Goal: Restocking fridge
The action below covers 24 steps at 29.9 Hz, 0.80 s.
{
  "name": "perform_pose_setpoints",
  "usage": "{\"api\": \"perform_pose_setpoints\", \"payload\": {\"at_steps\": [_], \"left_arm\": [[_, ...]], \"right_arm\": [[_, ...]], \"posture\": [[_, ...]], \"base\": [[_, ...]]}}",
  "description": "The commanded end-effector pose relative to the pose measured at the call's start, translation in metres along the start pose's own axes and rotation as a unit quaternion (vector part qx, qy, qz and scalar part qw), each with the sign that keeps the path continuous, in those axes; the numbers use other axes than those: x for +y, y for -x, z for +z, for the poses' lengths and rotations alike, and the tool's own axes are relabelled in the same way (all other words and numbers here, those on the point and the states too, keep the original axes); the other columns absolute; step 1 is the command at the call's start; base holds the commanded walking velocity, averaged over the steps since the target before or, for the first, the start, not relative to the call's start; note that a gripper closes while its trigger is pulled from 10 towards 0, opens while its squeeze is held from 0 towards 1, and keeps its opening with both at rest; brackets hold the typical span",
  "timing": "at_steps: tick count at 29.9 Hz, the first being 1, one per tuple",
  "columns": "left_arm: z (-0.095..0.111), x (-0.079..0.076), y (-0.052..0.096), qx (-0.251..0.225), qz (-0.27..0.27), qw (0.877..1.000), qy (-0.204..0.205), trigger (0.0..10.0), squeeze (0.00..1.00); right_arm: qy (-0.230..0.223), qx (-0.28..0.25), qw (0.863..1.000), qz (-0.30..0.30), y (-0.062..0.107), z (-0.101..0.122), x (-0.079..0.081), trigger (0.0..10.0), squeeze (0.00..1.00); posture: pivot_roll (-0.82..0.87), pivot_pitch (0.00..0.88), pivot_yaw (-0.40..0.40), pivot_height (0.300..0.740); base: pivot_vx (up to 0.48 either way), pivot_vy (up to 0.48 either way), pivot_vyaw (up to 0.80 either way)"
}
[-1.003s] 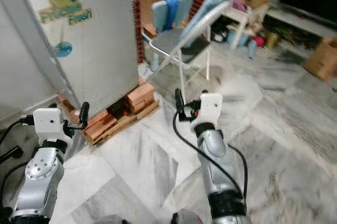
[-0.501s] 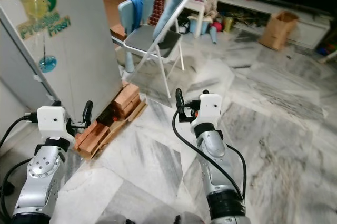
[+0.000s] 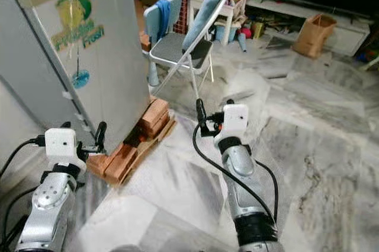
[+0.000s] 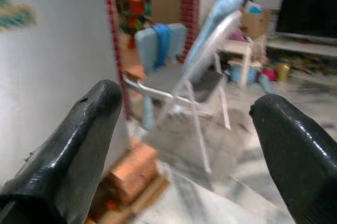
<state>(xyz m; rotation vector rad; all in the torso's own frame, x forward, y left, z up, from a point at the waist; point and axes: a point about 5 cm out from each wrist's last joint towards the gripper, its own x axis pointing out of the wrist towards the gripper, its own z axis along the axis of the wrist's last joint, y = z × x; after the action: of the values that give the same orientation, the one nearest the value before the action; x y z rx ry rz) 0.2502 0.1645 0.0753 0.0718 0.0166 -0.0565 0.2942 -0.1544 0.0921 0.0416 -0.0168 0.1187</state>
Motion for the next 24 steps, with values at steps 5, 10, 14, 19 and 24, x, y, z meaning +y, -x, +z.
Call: {"api": "perform_pose_setpoints", "payload": {"at_steps": [5,10,14,19,24], "left_arm": [[0.0023,0.0096,0.0004,-0.003,0.008,1.000,-0.007,10.0,0.00],[0.0018,0.0099,-0.0007,0.000,0.016,1.000,0.009,10.0,0.00],[0.0020,0.0094,-0.0003,0.000,0.014,1.000,0.010,10.0,0.00],[0.0019,0.0100,0.0016,-0.002,0.019,1.000,0.011,10.0,0.00],[0.0044,0.0084,0.0025,-0.011,0.021,1.000,0.003,10.0,0.00]], "right_arm": [[-0.008,-0.015,1.000,0.010,-0.0055,0.0072,0.0104,10.0,0.00],[-0.006,-0.016,1.000,0.009,-0.0057,0.0069,0.0098,10.0,0.00],[-0.004,-0.015,1.000,0.007,-0.0057,0.0063,0.0095,10.0,0.00],[0.000,-0.012,1.000,0.002,-0.0055,0.0046,0.0079,10.0,0.00],[0.003,-0.012,1.000,-0.001,-0.0060,0.0046,0.0075,10.0,0.00]], "posture": [[0.11,0.000,-0.008,0.740],[0.11,0.000,-0.005,0.740],[0.11,0.000,-0.004,0.740],[0.11,0.000,-0.004,0.740],[0.11,0.001,-0.004,0.740]], "base": [[0.340,0.339,-0.20],[0.333,0.345,-0.40],[0.206,0.401,0.00],[0.000,0.457,0.00],[0.000,0.096,0.00]]}}
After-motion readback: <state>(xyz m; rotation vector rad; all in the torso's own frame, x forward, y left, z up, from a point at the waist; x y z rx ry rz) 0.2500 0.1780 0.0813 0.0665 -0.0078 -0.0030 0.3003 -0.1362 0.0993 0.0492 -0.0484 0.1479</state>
